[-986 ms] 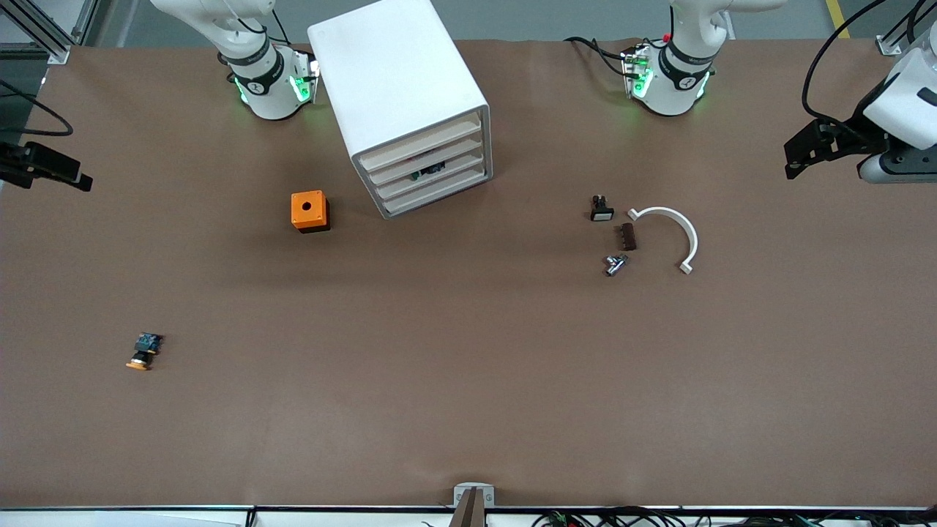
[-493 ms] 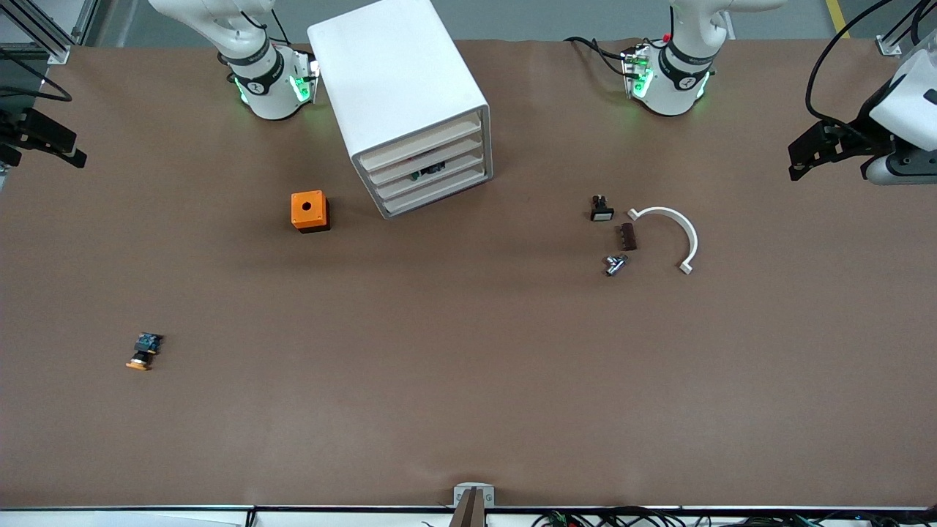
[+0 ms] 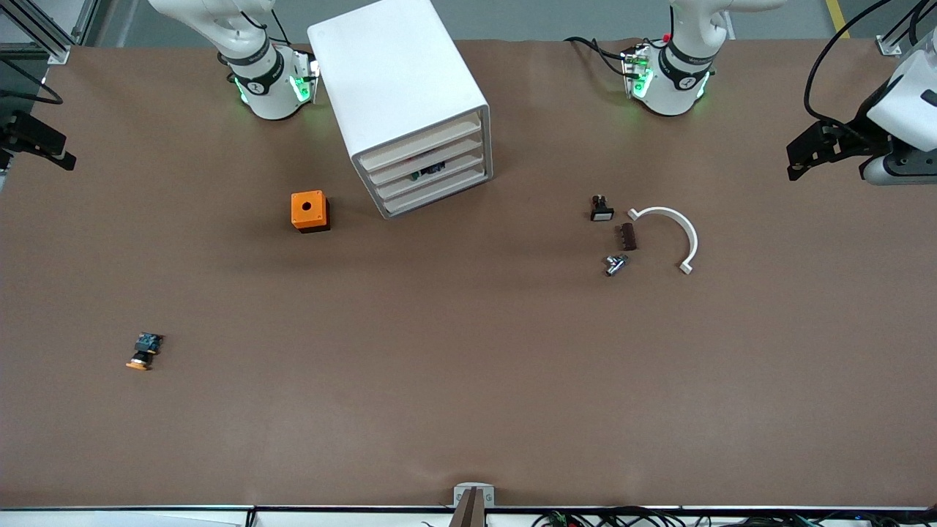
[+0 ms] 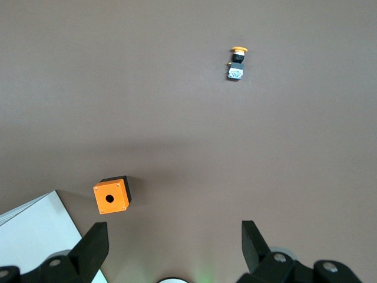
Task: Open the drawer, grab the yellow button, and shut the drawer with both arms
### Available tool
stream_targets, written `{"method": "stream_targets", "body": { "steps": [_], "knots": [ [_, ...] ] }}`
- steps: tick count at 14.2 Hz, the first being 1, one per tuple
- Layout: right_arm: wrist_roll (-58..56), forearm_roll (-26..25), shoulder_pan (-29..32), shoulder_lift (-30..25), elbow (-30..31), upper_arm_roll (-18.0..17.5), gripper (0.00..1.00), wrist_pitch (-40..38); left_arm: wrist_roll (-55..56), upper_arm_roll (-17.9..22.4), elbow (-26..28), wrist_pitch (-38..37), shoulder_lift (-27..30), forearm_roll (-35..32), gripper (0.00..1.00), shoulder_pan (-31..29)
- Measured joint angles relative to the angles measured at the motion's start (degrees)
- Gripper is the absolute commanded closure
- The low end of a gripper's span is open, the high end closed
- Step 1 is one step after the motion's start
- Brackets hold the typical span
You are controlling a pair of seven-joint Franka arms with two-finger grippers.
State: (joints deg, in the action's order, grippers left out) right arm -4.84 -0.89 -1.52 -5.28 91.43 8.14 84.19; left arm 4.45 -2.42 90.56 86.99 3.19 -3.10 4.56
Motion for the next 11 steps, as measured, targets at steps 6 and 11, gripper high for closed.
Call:
{"method": "stream_targets", "body": {
  "steps": [6,11],
  "knots": [
    [-0.1,0.0,0.0,-0.1,0.0,0.0,0.0,-0.1,0.0,-0.8,0.3,0.0,0.0,0.6,0.0,0.8],
    [-0.2,0.0,-0.1,-0.1,0.0,0.0,0.0,-0.1,-1.0,-1.1,1.1,0.0,0.0,2.1,0.0,0.4]
  ]
}}
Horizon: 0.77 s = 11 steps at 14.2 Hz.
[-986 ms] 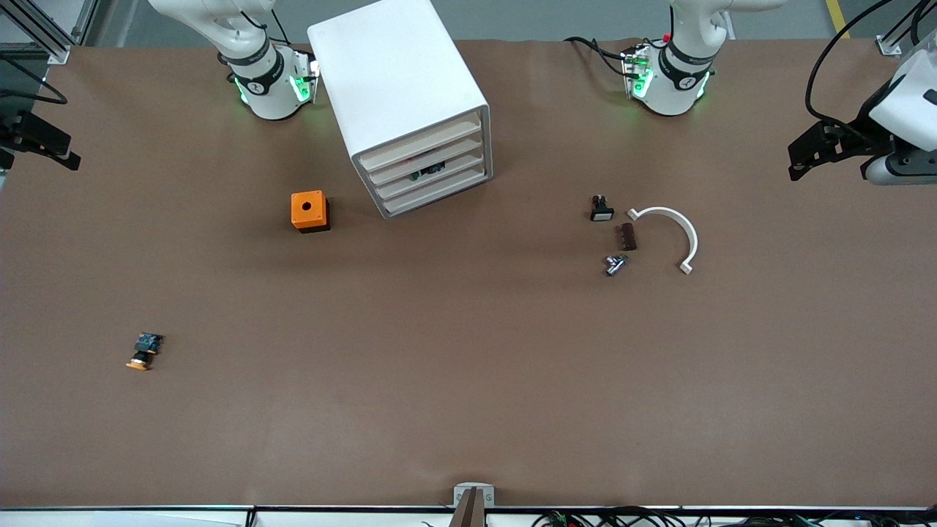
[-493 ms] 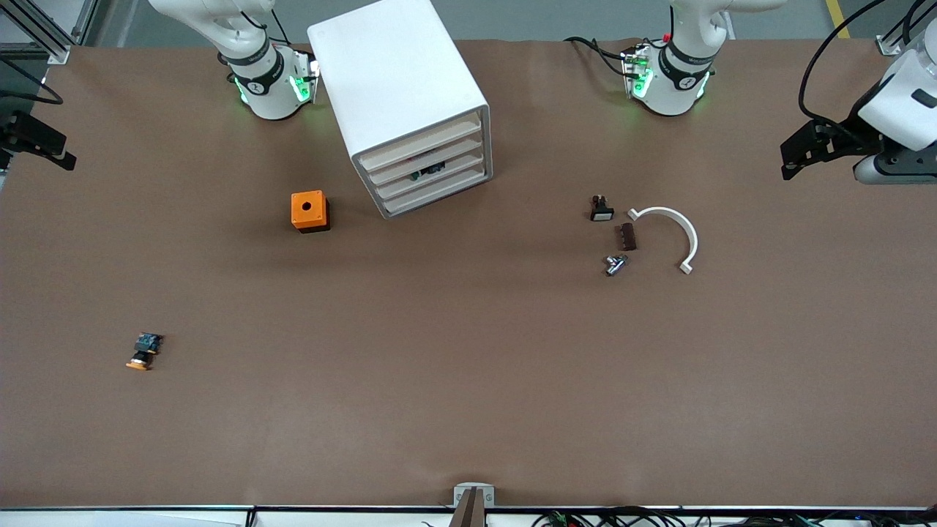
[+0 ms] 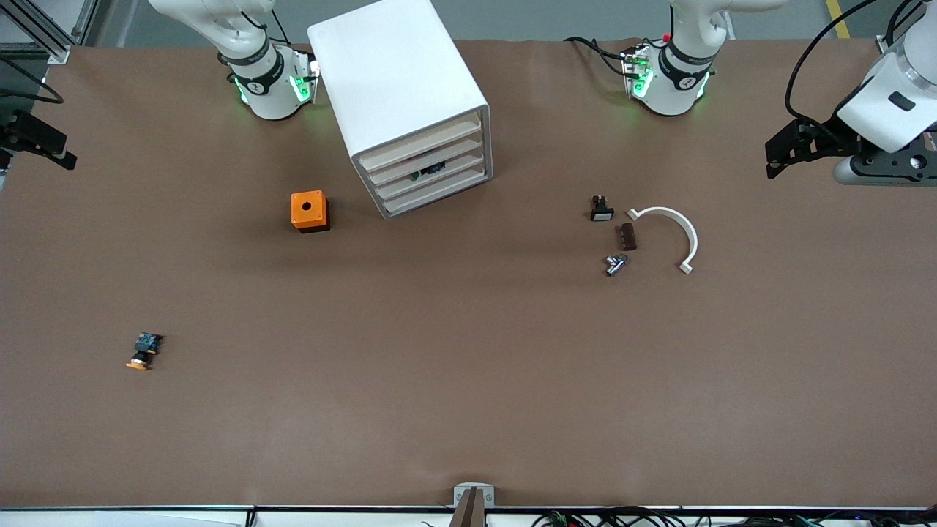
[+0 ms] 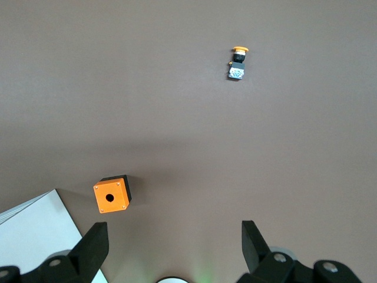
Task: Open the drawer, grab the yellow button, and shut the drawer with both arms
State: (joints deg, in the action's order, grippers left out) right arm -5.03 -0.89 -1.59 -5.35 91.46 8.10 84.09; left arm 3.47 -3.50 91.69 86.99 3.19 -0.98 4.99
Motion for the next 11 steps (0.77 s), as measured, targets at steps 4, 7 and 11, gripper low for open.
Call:
{"method": "stream_targets", "body": {
  "steps": [4,7,11],
  "knots": [
    [0.0,0.0,0.0,0.0,0.1,0.0,0.0,-0.1,0.0,0.0,2.6,2.8,0.7,0.4,0.0,-0.1],
    [0.0,0.0,0.0,0.0,0.9,0.0,0.0,-0.1,0.0,0.0,5.0,5.4,2.5,0.4,0.0,-0.1],
    [0.0,0.0,-0.1,-0.1,1.1,0.0,0.0,0.1,0.0,0.5,4.6,5.8,3.1,0.4,0.0,-0.6]
  ]
}}
